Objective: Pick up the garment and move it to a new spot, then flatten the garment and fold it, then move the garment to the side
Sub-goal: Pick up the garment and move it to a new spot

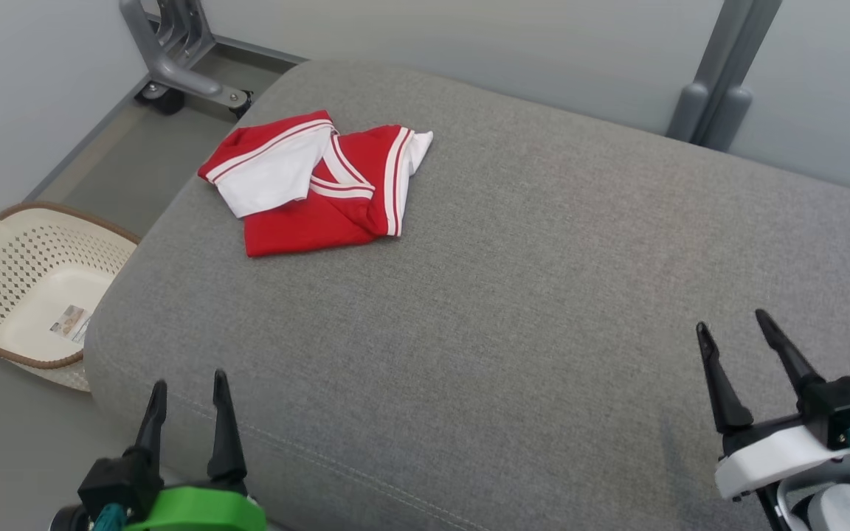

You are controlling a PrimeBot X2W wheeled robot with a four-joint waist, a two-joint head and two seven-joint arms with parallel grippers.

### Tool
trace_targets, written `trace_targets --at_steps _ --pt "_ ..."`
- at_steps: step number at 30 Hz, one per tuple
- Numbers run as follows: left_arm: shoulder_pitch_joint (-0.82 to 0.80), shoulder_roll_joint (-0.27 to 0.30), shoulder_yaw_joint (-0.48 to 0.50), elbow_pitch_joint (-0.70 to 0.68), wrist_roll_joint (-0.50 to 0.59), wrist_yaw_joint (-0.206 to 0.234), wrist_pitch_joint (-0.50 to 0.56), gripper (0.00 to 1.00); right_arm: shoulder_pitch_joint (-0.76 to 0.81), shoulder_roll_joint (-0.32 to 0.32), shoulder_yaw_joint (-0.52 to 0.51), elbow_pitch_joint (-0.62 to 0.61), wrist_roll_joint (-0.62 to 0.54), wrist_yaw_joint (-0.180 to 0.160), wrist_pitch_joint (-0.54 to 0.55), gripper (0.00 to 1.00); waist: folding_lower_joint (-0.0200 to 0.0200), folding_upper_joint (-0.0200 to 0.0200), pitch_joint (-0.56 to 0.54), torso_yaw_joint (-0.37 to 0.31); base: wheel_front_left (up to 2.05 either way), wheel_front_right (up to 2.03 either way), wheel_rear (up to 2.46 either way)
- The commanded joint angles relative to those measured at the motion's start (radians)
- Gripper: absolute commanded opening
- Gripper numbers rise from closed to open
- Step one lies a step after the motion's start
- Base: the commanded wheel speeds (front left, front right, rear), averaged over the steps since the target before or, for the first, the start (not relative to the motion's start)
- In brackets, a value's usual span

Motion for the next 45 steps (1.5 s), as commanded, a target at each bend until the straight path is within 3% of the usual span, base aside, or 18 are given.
trace_targets --at_steps 1,5,11,19,24,30,34,35,36,38,39,41,45 --pt "-0.044 0.002 -0.011 -0.002 -0.009 -0.005 -0.003 1.00 -0.026 -0.020 -0.009 -0.011 0.007 -0.002 -0.003 1.00 0.0000 0.0000 0.056 -0.028 0.00 0.00 0.00" --pt "-0.158 0.002 -0.041 0.037 -0.042 -0.005 0.007 1.00 -0.078 -0.077 -0.015 -0.041 0.016 -0.002 -0.003 1.00 0.0000 0.0000 0.163 -0.049 0.00 0.00 0.00" --pt "-0.397 0.006 -0.040 0.149 -0.089 -0.015 0.118 1.00 -0.165 -0.185 -0.013 -0.067 0.037 -0.002 -0.003 1.00 0.0000 0.0000 0.318 -0.078 0.00 0.00 0.00" --pt "-0.745 0.020 -0.024 0.403 -0.154 -0.020 0.287 1.00 -0.260 -0.314 0.003 -0.108 0.071 -0.002 -0.003 1.00 0.0000 0.0000 0.490 -0.122 0.00 0.00 0.00" --pt "-0.890 0.015 -0.005 0.567 -0.209 -0.015 0.353 1.00 -0.285 -0.372 0.045 -0.131 0.085 -0.002 -0.003 1.00 0.0000 0.0000 0.560 -0.144 0.00 0.00 0.00" --pt "-0.989 0.022 0.022 0.754 -0.231 0.008 0.336 1.00 -0.296 -0.409 0.075 -0.158 0.108 -0.002 -0.003 1.00 0.0000 0.0000 0.593 -0.176 0.00 0.00 0.00" --pt "-1.004 0.016 0.022 0.862 -0.241 -0.002 0.323 1.00 -0.293 -0.417 0.078 -0.158 0.119 -0.002 -0.003 1.00 0.0000 0.0000 0.586 -0.190 0.00 0.00 0.00" --pt "-1.007 0.016 0.018 0.885 -0.239 -0.008 0.319 0.87 -0.294 -0.413 0.075 -0.157 0.119 -0.002 -0.003 1.00 0.0000 0.0000 0.582 -0.192 0.00 0.00 0.00" --pt "-1.007 0.016 0.018 0.885 -0.239 -0.008 0.319 0.87 -0.294 -0.413 0.075 -0.157 0.119 -0.002 -0.003 1.00 0.0000 0.0000 0.582 -0.192 0.00 0.00 0.00" --pt "-1.007 0.016 -0.003 0.925 -0.222 -0.024 0.318 0.49 -0.292 -0.405 0.075 -0.150 0.120 -0.002 -0.003 1.00 0.0000 0.0000 0.569 -0.195 0.00 0.00 0.00" --pt "-1.007 0.016 -0.012 0.943 -0.217 -0.031 0.318 0.44 -0.290 -0.402 0.077 -0.145 0.121 -0.002 -0.003 1.00 0.0000 0.0000 0.562 -0.196 0.00 0.00 0.00" --pt "-1.010 0.019 -0.020 0.970 -0.215 -0.047 0.318 0.00 -0.285 -0.398 0.081 -0.136 0.124 -0.002 -0.003 1.00 0.0000 0.0000 0.549 -0.197 0.00 0.00 0.00" --pt "-1.009 0.036 -0.037 1.016 -0.206 -0.078 0.322 0.00 -0.291 -0.381 0.090 -0.122 0.125 -0.002 -0.003 1.00 0.0000 0.0000 0.514 -0.202 0.00 0.00 0.00"
